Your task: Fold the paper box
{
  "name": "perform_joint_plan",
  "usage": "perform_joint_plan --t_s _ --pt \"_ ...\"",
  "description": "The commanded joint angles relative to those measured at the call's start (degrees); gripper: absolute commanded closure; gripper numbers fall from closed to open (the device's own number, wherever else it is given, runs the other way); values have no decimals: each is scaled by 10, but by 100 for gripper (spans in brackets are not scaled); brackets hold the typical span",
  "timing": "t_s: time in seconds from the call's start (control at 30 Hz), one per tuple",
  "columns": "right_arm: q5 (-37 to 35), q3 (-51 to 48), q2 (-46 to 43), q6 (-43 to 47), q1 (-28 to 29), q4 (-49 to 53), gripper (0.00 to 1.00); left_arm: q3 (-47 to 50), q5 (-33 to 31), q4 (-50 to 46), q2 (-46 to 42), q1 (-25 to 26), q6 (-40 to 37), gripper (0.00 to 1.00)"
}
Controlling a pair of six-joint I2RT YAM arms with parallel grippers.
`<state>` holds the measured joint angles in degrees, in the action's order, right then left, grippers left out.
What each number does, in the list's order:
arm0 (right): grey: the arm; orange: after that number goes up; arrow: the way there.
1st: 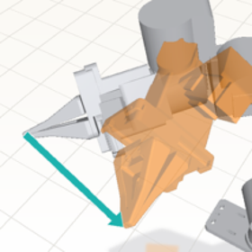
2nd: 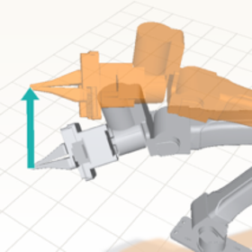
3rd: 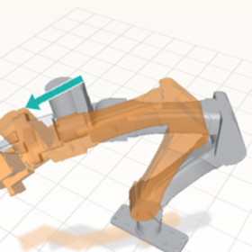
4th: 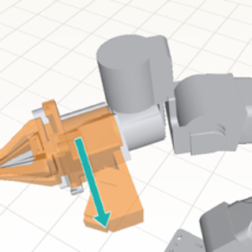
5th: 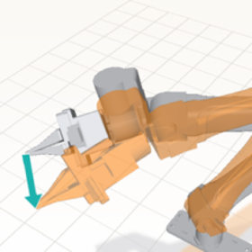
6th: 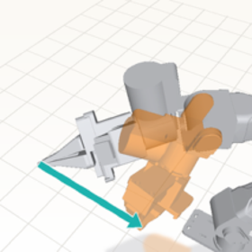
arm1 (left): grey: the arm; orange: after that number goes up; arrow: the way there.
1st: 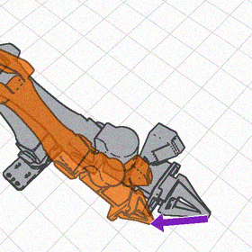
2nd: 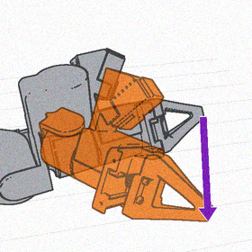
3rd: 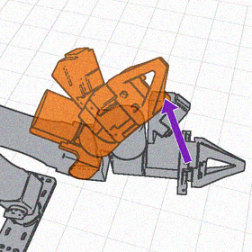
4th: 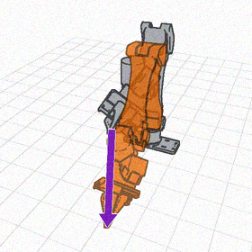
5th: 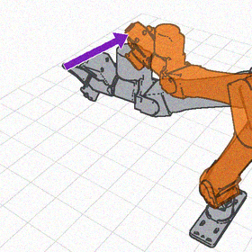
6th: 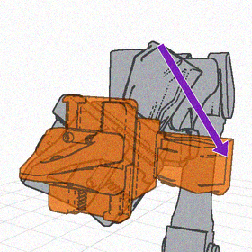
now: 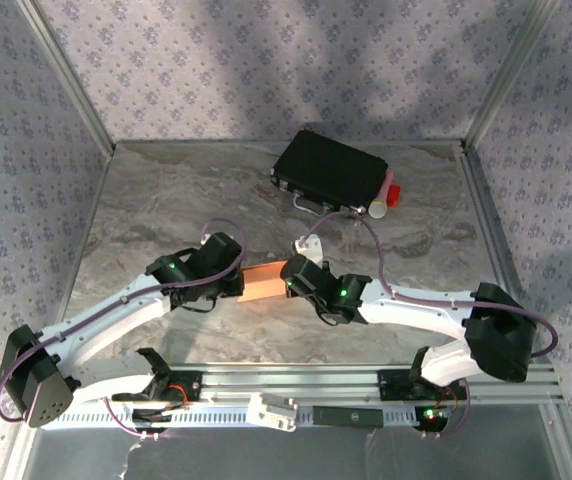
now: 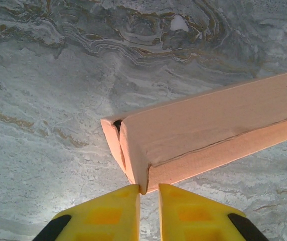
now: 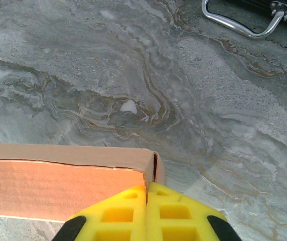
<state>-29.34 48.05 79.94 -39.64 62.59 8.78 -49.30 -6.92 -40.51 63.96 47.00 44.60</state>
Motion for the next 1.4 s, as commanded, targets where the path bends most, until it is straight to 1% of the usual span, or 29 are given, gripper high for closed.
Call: perform_joint_plan --t_s 0.0,0.37,0.43,0.5,1.03,1.37 --pt "5 7 4 -6 -1 10 100 -21 1 -2 8 0 -7 84" --pt "4 9 6 -5 -2 15 100 -32 -1 -10 1 2 -7 90" --pt "4 13 7 -3 -2 19 100 -33 0 -11 -2 2 -7 92" --pt "5 21 10 1 -4 31 100 -34 0 -14 -5 3 -7 93" --pt "38 55 22 14 -24 76 100 -48 14 -19 6 -2 -7 93" --pt "61 67 28 20 -34 81 100 -45 27 -7 16 -5 -3 93"
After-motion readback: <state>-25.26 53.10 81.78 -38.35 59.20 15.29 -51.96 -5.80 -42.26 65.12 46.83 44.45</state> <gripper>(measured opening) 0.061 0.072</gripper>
